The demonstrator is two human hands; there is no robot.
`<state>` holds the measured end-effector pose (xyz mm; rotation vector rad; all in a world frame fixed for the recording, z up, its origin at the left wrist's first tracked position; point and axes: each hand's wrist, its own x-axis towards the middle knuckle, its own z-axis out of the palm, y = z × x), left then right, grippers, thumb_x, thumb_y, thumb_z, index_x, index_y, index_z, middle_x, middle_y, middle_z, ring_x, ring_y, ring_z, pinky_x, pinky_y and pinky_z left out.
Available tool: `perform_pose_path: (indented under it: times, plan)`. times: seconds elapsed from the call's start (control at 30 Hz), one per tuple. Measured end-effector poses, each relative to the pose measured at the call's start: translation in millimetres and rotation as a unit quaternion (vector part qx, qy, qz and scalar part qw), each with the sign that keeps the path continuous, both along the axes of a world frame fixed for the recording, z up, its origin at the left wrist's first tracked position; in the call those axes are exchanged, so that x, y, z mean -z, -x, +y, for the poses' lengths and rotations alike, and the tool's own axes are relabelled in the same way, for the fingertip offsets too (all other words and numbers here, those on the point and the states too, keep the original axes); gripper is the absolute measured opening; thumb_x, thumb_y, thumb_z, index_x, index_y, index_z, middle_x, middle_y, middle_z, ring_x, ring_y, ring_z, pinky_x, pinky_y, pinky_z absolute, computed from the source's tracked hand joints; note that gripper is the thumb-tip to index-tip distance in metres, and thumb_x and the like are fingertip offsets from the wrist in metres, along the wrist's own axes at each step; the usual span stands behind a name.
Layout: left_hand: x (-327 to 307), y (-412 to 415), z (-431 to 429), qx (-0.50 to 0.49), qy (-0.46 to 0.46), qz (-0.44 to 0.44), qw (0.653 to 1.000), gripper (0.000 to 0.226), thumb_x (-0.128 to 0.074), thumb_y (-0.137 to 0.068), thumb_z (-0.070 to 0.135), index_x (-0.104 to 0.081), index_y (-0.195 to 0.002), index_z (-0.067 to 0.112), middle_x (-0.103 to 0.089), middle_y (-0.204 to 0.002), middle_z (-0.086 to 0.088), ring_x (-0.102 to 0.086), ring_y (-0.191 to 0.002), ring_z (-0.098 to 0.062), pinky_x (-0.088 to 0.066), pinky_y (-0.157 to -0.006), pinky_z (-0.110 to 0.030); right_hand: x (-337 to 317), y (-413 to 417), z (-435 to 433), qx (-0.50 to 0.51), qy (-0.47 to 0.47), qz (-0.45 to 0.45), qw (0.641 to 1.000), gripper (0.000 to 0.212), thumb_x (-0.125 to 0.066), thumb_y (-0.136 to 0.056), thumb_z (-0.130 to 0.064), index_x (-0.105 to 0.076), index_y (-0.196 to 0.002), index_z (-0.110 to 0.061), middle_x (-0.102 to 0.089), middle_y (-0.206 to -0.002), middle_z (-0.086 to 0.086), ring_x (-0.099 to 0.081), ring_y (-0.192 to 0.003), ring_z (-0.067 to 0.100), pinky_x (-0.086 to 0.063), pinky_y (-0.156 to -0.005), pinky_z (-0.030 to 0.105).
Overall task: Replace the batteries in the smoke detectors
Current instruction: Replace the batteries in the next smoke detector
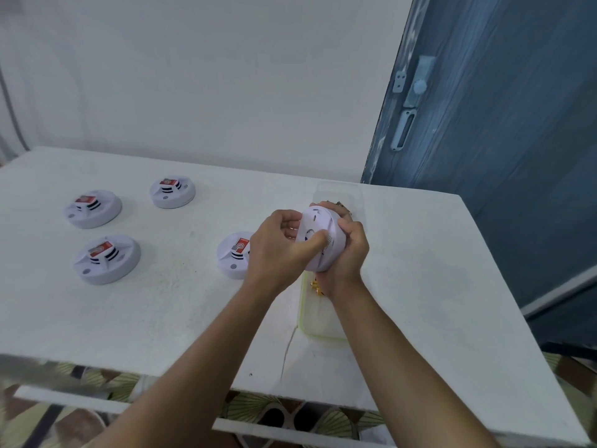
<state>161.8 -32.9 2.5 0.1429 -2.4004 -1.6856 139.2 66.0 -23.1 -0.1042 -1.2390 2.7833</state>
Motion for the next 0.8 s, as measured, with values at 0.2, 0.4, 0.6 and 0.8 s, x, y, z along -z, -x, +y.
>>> perform_pose_path:
  times: [0.2,0.4,0.6,0.8]
  plan:
    - [-2,0,1,-0.010,-0.012,-0.010,1.000,0.054,-0.074,-0.061,0.047,-0.064,-0.108,0.021,-0.068,-0.096,0.012,-0.066,-0.086,-0.005,-0.060,-0.074,-0.033,-1,-1,1,0.000,-0.014,0.005,1.000,0.040,-0.046,-0.075,-0.028,-0.062,-0.106,-0.008,-0.066,-0.103,0.010,-0.062,-0.094,0.028,-0.055,-0.072,0.035]
    - [-7,-5,2,-0.026,0.005,0.010,1.000,0.053,-0.071,-0.063,0.046,-0.064,-0.110,0.023,-0.068,-0.094,0.013,-0.065,-0.082,-0.004,-0.053,-0.064,-0.017,-3,-1,-1,-0.009,0.000,0.012,1.000,0.039,-0.048,-0.073,-0.027,-0.062,-0.103,-0.007,-0.066,-0.101,0.010,-0.065,-0.090,0.026,-0.055,-0.072,0.036]
    - [-11,-4,3,-0.037,-0.005,0.013,0.999,0.050,-0.070,-0.063,0.045,-0.064,-0.108,0.024,-0.067,-0.091,0.014,-0.065,-0.081,-0.003,-0.058,-0.067,-0.025,1,-1,-3,-0.012,0.011,-0.011,1.000,0.049,-0.049,-0.073,-0.028,-0.060,-0.115,-0.006,-0.063,-0.103,0.016,-0.063,-0.093,0.032,-0.054,-0.072,0.037]
    - [-8,-4,3,-0.011,0.020,0.003,1.000,0.054,-0.069,-0.062,0.049,-0.064,-0.110,0.024,-0.067,-0.097,0.014,-0.063,-0.085,-0.002,-0.057,-0.070,-0.025,1,0,-1,-0.018,0.015,-0.002,1.000,0.049,-0.047,-0.073,-0.029,-0.058,-0.115,-0.005,-0.063,-0.101,0.014,-0.062,-0.091,0.032,-0.052,-0.074,0.039]
